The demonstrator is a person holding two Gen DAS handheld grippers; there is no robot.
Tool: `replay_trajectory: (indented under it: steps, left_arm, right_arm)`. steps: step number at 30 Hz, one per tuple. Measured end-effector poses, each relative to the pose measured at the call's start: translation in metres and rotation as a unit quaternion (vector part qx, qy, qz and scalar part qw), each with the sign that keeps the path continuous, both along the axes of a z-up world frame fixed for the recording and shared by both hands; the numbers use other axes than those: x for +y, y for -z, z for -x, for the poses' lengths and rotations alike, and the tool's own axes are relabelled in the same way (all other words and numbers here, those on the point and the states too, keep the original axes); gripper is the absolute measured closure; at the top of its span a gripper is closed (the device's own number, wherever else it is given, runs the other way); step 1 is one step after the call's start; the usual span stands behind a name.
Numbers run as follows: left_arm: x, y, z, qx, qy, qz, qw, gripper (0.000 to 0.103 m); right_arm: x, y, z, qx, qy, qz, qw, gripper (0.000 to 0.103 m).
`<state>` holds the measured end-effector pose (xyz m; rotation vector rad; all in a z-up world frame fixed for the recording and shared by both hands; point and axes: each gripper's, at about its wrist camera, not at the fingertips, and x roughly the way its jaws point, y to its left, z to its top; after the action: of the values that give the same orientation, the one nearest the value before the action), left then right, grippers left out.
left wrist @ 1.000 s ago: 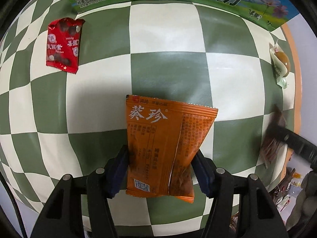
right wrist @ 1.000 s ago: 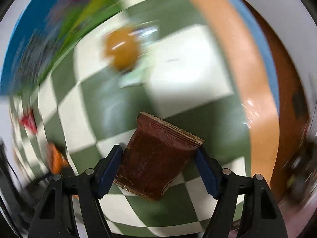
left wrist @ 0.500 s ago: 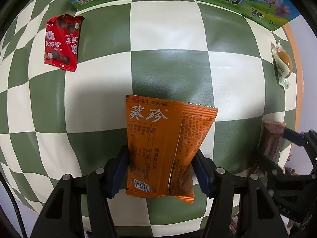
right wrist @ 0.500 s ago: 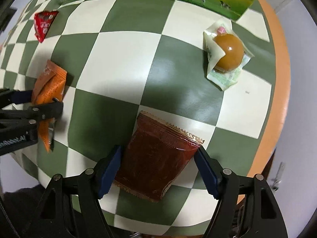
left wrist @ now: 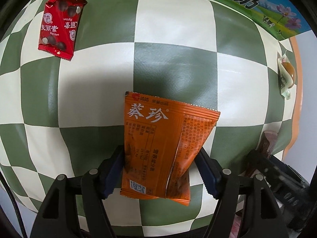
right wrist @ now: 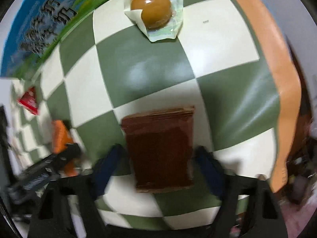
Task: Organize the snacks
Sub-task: 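Lift both packets off the blanket toward the box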
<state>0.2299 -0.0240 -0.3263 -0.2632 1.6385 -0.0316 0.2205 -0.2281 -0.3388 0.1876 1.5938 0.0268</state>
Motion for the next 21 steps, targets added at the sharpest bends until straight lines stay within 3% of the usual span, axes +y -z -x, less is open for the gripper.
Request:
replay_trajectory:
  steps: [2, 6, 10, 12, 17, 21]
  left_arm:
    - [0.003, 0.0, 0.001, -0.002, 0.0, -0.001, 1.0, 0.034]
    - [0.008, 0.001, 0.012, -0.007, -0.016, -0.009, 0.9998, 0.034]
    - [0.031, 0.007, 0.023, -0.001, -0.083, 0.004, 0.9965, 0.036]
    - [0.036, 0.01, 0.022, 0.003, -0.092, 0.01, 0.9957, 0.036]
    - [0.023, 0.01, 0.019, -0.005, -0.032, -0.02, 0.9993, 0.036]
    - [0.018, 0.002, 0.02, -0.028, -0.001, -0.032, 0.9991, 0.053]
  right_arm:
    - [0.012, -0.005, 0.002, -0.012, -0.057, 0.022, 0.998, 0.042]
    - [0.027, -0.011, 0.009, -0.018, -0.172, 0.054, 0.983, 0.042]
    - [0.015, -0.012, 0.011, -0.011, -0.139, 0.032, 0.99, 0.039]
    - [0.008, -0.012, 0.008, -0.009, -0.111, 0.019, 0.994, 0.034]
    - [0.002, -0.011, 0.004, 0.001, -0.072, 0.018, 0.997, 0.026]
    - [0.016, -0.01, 0.015, -0.013, -0.076, 0.04, 0.996, 0.033]
